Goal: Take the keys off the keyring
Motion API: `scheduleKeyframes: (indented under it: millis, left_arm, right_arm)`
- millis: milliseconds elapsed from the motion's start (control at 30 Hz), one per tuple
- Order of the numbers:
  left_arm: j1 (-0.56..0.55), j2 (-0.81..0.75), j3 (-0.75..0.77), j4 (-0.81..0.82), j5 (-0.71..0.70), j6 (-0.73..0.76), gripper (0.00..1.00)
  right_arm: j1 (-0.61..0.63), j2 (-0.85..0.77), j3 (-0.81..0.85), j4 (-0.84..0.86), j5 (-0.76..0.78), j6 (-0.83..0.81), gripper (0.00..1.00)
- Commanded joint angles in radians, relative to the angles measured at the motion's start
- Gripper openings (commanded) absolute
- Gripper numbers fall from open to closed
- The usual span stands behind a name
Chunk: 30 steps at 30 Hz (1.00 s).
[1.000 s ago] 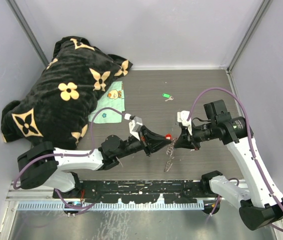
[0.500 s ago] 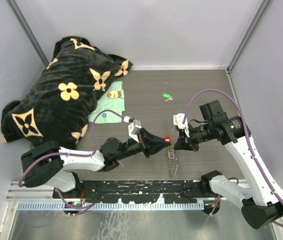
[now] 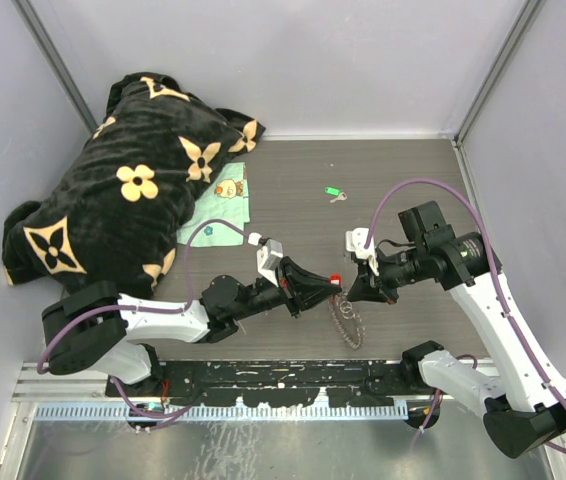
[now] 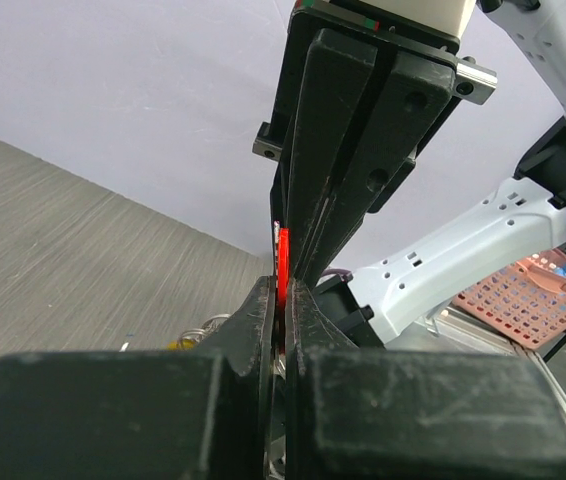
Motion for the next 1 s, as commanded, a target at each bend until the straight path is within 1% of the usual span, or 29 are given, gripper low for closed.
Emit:
scheduleKeyframes:
  millis: [0,367,967]
  left_arm:
    - [-0.001,-0.016,0.016,0.099,0.017,0.000,0.00]
    - [-0.001,-0.044,0.032,0.040,0.021,0.010,0.00]
    - [-0.004,-0.046,0.023,0.034,0.030,0.008,0.00]
  right_arm:
    - [0.005,-0.007,0.009,-0.020,-0.007,-0.004,0.01]
    - [0.007,-0.017,-0.011,-0.025,-0.033,-0.022,0.01]
    - [0.006,-0.020,0.000,-0.040,-0.050,-0.037,0.01]
